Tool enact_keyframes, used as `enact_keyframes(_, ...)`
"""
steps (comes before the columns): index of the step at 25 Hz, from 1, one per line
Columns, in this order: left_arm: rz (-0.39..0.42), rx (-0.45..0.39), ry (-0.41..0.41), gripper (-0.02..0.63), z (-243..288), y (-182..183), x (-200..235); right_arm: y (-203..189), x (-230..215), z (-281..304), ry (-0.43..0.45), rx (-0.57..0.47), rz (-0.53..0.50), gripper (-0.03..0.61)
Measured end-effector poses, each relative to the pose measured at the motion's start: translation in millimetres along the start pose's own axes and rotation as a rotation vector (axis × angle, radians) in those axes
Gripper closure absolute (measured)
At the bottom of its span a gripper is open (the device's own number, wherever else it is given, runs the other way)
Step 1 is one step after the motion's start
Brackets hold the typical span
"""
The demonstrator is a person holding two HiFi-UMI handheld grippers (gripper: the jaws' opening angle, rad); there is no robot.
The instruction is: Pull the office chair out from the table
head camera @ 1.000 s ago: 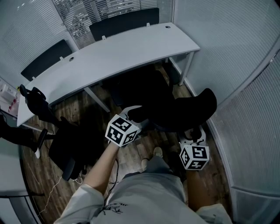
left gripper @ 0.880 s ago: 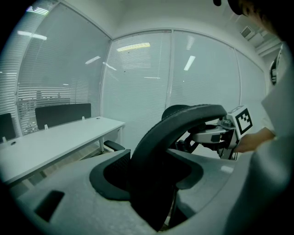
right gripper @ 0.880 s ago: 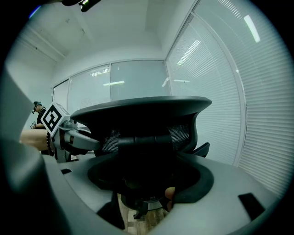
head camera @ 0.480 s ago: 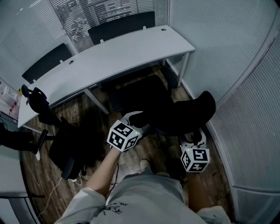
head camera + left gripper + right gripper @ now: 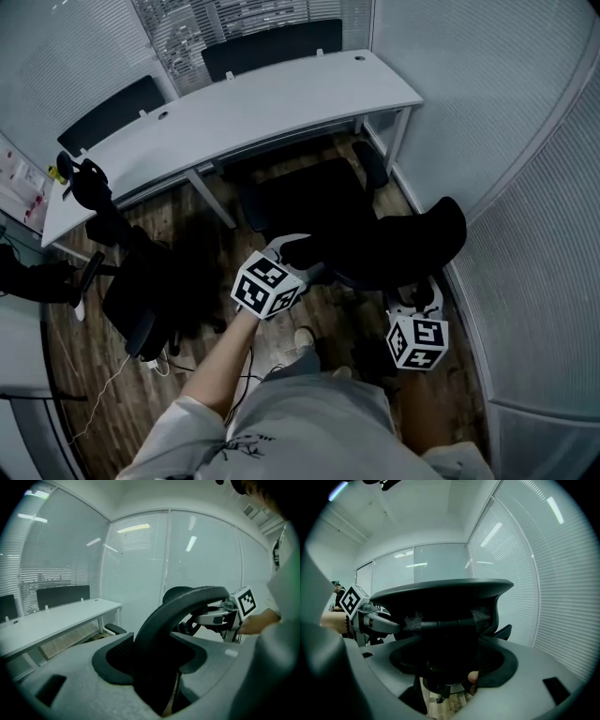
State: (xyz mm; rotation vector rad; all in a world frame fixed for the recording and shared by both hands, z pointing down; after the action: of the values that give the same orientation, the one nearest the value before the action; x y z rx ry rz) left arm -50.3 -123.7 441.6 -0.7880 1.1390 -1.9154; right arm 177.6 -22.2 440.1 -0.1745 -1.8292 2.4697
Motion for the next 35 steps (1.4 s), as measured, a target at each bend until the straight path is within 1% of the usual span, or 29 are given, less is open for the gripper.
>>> enact_keyframes(20,-0.004,-0.012,0.011,0.390,-5,-20,-87,-26,-28,-77,0.010,0.015,-0.002,0.298)
enact_keyframes(29,0.003,-0.015,0.011,0.391,-21,-34,-121,-40,-24,-115,0.014,0.012,-0.008,0.298)
enact_keyframes(35,-0.002,-0.005,0.004,0.390,-28,-37,-134,-42,-21,-131,0.011,0.017,-0.008,0.298)
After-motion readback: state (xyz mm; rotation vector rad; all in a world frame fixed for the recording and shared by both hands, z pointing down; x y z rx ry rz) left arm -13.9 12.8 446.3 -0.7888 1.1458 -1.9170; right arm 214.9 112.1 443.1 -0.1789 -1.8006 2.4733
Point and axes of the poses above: the fingertips, and each gripper's own axes: z forward along the fingers, x to its left, y out of its top, the point moved 8 cm from there along -z, backward along the fingers, and after that the axes turned 1 degree about -z, right-handed, at the moved point
